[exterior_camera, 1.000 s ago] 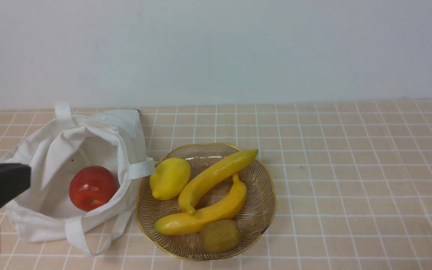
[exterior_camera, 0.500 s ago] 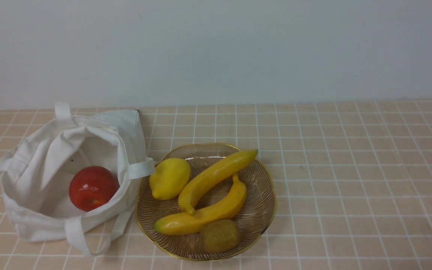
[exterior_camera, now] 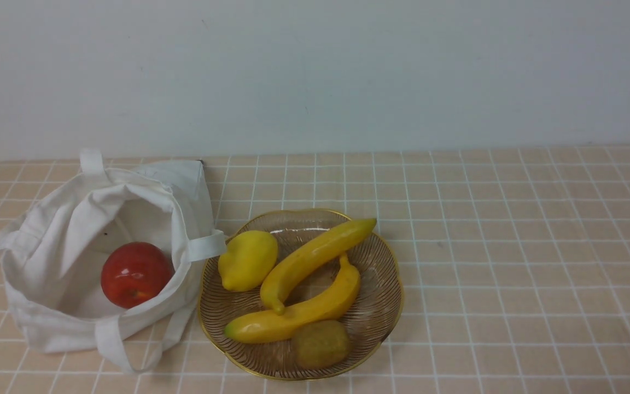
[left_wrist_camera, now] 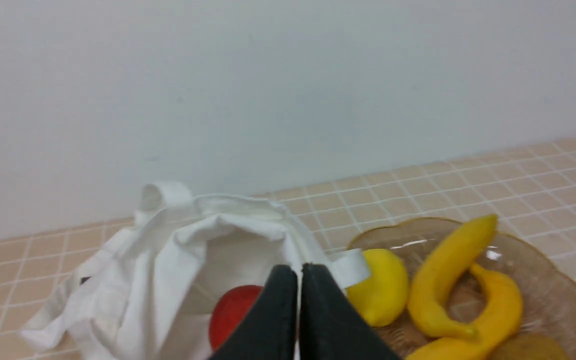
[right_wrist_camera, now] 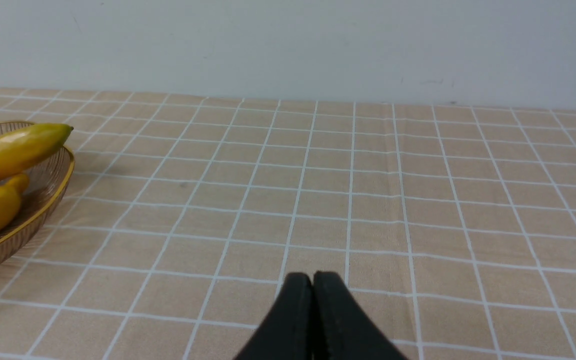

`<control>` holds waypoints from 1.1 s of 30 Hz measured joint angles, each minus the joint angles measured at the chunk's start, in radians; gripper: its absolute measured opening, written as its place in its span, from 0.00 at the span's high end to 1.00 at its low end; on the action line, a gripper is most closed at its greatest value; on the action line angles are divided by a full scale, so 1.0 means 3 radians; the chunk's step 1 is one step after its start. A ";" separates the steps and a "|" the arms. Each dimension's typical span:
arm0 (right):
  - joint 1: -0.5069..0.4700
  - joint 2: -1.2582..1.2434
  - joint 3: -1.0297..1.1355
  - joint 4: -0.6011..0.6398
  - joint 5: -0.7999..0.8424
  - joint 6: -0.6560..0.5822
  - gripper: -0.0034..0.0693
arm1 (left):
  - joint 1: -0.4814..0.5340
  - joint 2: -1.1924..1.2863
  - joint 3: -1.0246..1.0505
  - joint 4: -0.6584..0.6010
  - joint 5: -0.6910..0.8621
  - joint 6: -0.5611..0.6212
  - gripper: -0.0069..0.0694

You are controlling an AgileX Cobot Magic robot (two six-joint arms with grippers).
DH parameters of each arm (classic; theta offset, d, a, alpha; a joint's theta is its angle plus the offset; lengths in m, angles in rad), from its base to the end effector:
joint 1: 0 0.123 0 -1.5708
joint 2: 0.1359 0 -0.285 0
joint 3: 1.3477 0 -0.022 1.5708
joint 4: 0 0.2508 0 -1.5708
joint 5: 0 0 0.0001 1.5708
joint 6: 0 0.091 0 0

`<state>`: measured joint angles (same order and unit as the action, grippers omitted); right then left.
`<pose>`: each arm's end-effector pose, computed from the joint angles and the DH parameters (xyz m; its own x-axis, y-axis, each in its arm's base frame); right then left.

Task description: Take the fruit out of the bag on the brown coffee tablecloth and place them on the plate.

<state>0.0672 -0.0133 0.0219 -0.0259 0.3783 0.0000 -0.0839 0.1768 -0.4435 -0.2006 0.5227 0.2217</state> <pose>0.0523 0.0026 0.1725 -0.2930 -0.0438 -0.9551 -0.0651 0.9975 -0.0258 0.0449 -0.0129 0.3037 -0.1501 0.0598 -0.9869 0.1886 0.9816 0.0308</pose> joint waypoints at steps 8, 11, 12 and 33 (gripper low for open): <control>0.0000 0.0000 0.0000 0.0000 0.0000 0.0000 0.97 | 0.0099 -0.0598 0.1215 0.0689 -0.0305 -0.0258 0.92; 0.0000 0.0000 0.0000 0.0000 0.0000 0.0000 0.97 | 0.0167 -0.0623 0.1516 0.0725 -0.0315 -0.0355 0.92; 0.0000 0.0000 0.0000 0.0000 0.0000 0.0000 0.97 | 0.0172 -0.0623 0.1538 0.0726 -0.0350 -0.0381 0.92; 0.0000 0.0000 0.0000 0.0000 0.0000 0.0000 0.97 | 0.0194 -0.0626 0.1561 0.0726 -0.0446 -0.0496 0.92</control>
<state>0.0672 -0.0133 0.0219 -0.0259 0.3783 0.0000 -0.0257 -0.0110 0.0248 0.0171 0.3888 0.0727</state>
